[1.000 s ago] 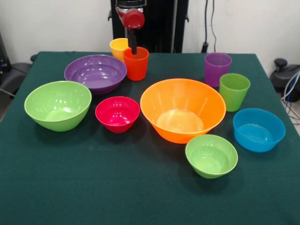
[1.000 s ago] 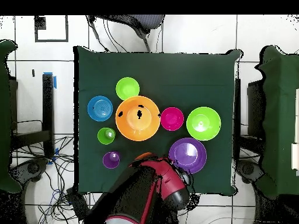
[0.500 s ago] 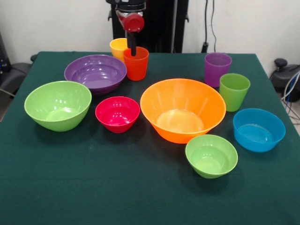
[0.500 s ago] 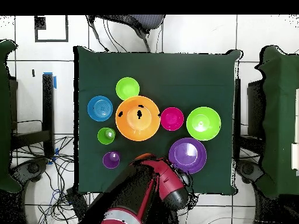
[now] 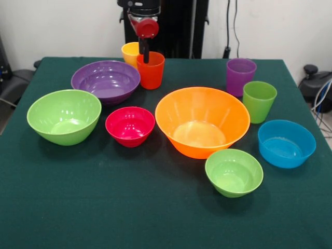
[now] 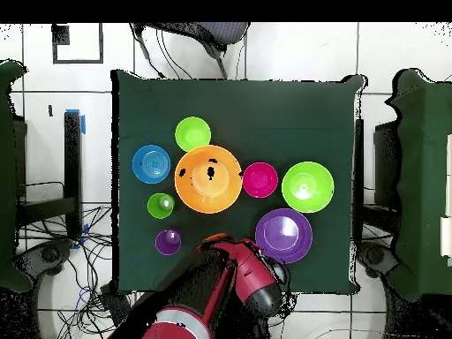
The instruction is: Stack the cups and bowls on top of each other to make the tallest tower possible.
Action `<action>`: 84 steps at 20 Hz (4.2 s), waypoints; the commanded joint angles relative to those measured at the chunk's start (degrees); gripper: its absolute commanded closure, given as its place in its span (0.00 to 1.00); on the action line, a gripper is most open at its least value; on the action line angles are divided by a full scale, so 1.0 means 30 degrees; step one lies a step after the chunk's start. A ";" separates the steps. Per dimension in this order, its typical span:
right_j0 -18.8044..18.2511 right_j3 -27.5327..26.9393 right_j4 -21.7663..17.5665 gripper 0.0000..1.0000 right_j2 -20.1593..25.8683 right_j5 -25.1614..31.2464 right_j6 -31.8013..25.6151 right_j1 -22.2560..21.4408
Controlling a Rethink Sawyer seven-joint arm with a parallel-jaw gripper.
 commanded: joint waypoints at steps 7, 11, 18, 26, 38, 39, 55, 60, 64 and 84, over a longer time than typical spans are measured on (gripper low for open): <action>0.0349 -0.0050 -0.0952 0.00 0.1660 0.2333 -0.2530 0.1287; 0.0597 -0.0202 -0.1254 0.00 0.1293 0.2067 -0.2226 0.1588; 0.1150 -0.0055 -0.1568 0.00 0.0821 0.0708 -0.1602 0.1084; 0.2115 -0.0025 -0.1630 0.00 0.0247 -0.0666 -0.0530 0.0302; 0.0903 0.0500 -0.0996 0.00 0.1238 0.0725 -0.2048 0.0380; 0.0909 0.0478 -0.1057 0.00 0.1209 0.0762 -0.2025 0.0462; 0.0295 0.0940 -0.0614 0.00 0.2238 0.2029 -0.2758 0.0482; 0.0423 -0.0221 -0.0854 0.00 0.1813 0.1267 -0.1491 0.1128; 0.0209 -0.0076 -0.0673 0.00 0.2080 0.1590 -0.1825 0.0984; -0.1647 0.0638 0.0056 0.00 0.4118 0.2218 -0.2482 -0.0552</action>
